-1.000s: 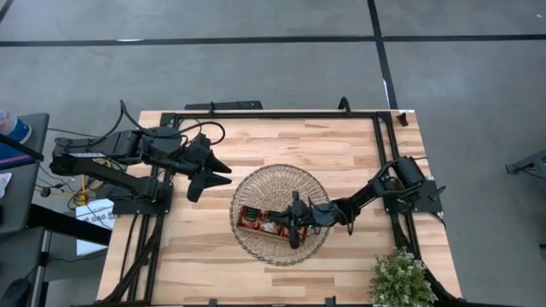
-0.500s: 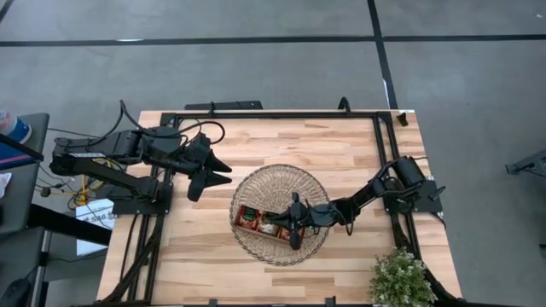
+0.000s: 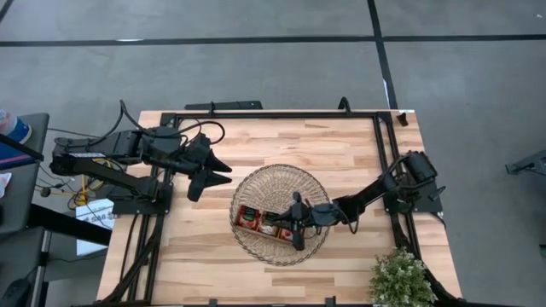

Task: Pick & Place Tea
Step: Put the brown tea bag into the middle section of the wooden organizer, then return to Home Position

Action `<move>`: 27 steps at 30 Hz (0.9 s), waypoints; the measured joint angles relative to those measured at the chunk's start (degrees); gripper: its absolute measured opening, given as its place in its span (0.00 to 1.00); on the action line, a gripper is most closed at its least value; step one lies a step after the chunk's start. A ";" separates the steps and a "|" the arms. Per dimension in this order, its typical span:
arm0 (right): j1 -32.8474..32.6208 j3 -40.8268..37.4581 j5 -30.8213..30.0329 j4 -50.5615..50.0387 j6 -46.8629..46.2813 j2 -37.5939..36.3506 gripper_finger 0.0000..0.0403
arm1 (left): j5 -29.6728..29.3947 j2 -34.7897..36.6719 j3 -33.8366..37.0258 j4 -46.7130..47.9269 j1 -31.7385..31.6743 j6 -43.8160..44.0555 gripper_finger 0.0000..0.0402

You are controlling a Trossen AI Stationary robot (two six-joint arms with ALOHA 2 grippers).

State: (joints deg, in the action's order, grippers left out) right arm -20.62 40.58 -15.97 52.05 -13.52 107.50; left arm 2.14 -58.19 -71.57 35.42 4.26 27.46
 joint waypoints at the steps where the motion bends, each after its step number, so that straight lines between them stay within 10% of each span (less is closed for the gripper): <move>1: 0.00 0.02 0.00 -0.60 0.00 -0.33 0.17 | 0.00 0.00 0.00 0.00 0.00 0.00 0.43; 13: -0.39 0.02 5.14 -2.15 -0.59 -3.91 0.17 | 0.02 0.00 0.00 0.02 0.01 -0.24 0.43; 27: -0.19 0.04 1.38 -31.06 -9.27 -30.39 0.15 | -3.76 0.00 -0.02 0.62 0.02 -3.72 0.41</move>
State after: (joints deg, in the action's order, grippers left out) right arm -20.82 40.62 -14.59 20.99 -22.79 77.11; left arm -1.63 -58.19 -71.59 36.04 4.27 23.74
